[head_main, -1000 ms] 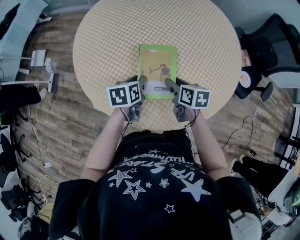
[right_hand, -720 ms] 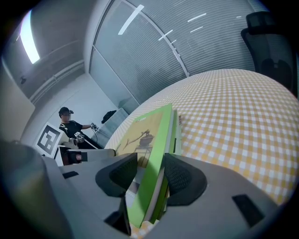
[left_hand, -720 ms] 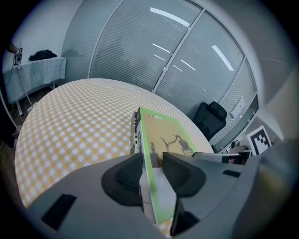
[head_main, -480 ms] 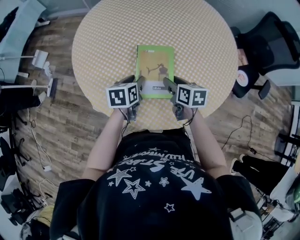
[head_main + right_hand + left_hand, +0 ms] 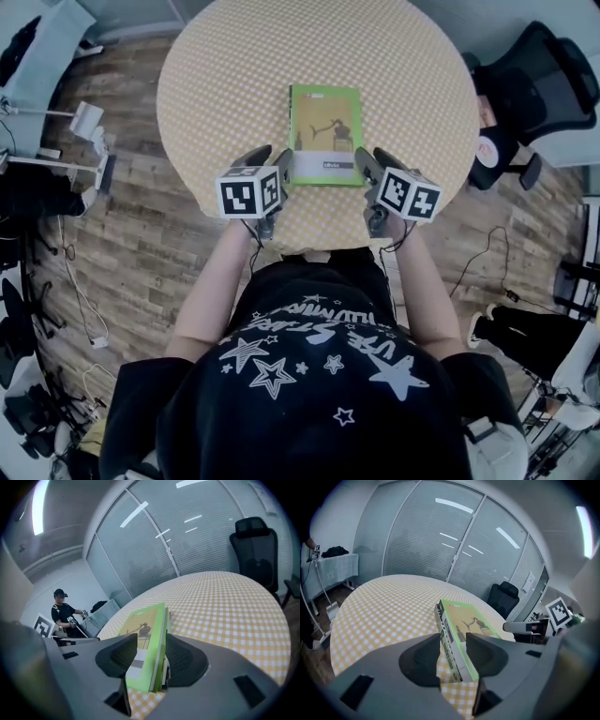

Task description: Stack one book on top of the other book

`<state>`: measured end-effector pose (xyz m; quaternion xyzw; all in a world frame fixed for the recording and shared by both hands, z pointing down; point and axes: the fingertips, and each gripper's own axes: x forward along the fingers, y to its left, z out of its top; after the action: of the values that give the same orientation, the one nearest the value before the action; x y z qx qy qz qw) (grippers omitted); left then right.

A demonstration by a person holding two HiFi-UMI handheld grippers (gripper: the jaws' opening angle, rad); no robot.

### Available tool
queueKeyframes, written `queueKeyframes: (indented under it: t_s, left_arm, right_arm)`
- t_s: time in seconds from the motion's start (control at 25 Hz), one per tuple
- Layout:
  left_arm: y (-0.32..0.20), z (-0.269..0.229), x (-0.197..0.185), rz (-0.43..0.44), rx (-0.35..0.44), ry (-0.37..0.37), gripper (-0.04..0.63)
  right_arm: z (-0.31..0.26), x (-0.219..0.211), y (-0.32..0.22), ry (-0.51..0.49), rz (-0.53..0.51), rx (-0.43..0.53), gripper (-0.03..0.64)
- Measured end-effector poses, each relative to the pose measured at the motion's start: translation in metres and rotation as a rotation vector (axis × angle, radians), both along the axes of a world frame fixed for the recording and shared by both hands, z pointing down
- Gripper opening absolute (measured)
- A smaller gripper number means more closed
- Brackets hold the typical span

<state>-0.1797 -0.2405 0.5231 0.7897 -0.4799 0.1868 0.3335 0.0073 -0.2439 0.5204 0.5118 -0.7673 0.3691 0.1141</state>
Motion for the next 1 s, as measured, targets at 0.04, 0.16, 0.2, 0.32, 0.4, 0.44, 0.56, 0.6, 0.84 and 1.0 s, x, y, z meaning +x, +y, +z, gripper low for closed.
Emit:
queueKeyframes:
  t_s: [0.04, 0.16, 0.2, 0.32, 0.4, 0.44, 0.56, 0.6, 0.84, 1.0]
  left_arm:
    - [0.001, -0.002, 0.0, 0.008, 0.019, 0.005, 0.166]
    - [0.008, -0.009, 0.001, 0.045, 0.049, 0.02, 0.142]
    - [0.012, -0.011, 0.002, 0.054, 0.052, 0.025, 0.131]
    - [0.021, -0.019, 0.007, 0.059, 0.082, 0.053, 0.086]
    - [0.026, -0.025, 0.01, 0.057, 0.111, 0.083, 0.076]
    - [0.028, -0.027, 0.011, 0.06, 0.12, 0.095, 0.062]
    - [0.031, -0.034, 0.015, 0.082, 0.138, 0.107, 0.043]
    - [0.035, -0.037, 0.018, 0.092, 0.144, 0.103, 0.041]
    - [0.078, -0.061, 0.045, 0.12, 0.179, 0.091, 0.034]
    - [0.111, -0.083, 0.069, 0.135, 0.235, 0.084, 0.031]
  right_arm:
    - [-0.006, 0.004, 0.002, 0.013, 0.025, 0.027, 0.189]
    - [-0.025, 0.011, 0.01, 0.027, 0.089, 0.104, 0.189]
    - [-0.03, 0.011, 0.014, 0.02, 0.105, 0.126, 0.189]
    - [-0.045, 0.012, 0.027, -0.015, 0.115, 0.175, 0.187]
    - [-0.05, 0.008, 0.034, -0.037, 0.093, 0.19, 0.176]
    - [-0.052, 0.006, 0.035, -0.043, 0.083, 0.197, 0.167]
    - [-0.057, -0.002, 0.037, -0.065, 0.063, 0.21, 0.139]
    - [-0.057, -0.003, 0.041, -0.078, 0.055, 0.212, 0.133]
    - [-0.068, 0.01, 0.091, -0.137, 0.021, 0.226, 0.089]
    - [-0.085, 0.024, 0.128, -0.169, -0.005, 0.257, 0.072]
